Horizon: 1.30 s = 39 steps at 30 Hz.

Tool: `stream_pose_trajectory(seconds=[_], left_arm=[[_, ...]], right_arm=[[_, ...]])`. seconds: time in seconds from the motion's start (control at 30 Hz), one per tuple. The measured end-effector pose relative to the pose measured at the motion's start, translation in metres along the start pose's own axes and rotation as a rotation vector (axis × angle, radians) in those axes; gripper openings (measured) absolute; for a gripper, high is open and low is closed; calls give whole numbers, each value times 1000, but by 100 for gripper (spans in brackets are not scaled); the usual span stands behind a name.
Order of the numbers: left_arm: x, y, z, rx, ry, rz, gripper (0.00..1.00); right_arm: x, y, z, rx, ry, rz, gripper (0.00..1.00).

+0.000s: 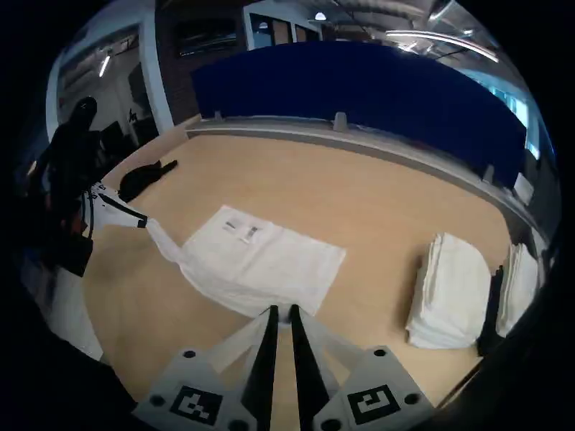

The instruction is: Fold towel

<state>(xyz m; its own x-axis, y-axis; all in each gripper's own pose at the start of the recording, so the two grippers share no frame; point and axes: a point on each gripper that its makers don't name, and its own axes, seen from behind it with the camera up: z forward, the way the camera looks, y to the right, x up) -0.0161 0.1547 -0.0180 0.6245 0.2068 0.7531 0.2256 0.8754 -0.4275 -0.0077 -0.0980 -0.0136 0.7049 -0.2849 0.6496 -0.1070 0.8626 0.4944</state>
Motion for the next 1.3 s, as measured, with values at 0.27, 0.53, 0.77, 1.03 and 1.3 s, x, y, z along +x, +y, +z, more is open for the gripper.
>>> stream_pose_trajectory(seconds=[0.27,0.53,0.77,1.03,1.3], left_arm=[[28,-20,28,22,4,-1,11],[43,-39,57,41,-11,39,11],[37,-44,71,45,-39,39,11],[33,-55,88,62,-66,36,11],[33,-66,106,99,-83,28,11]], right_arm=[[20,24,31,-13,2,9,13],[25,39,58,-28,-18,26,13],[20,45,70,-32,-41,44,13],[19,51,88,-36,-52,76,13],[13,56,104,-52,-72,96,15]])
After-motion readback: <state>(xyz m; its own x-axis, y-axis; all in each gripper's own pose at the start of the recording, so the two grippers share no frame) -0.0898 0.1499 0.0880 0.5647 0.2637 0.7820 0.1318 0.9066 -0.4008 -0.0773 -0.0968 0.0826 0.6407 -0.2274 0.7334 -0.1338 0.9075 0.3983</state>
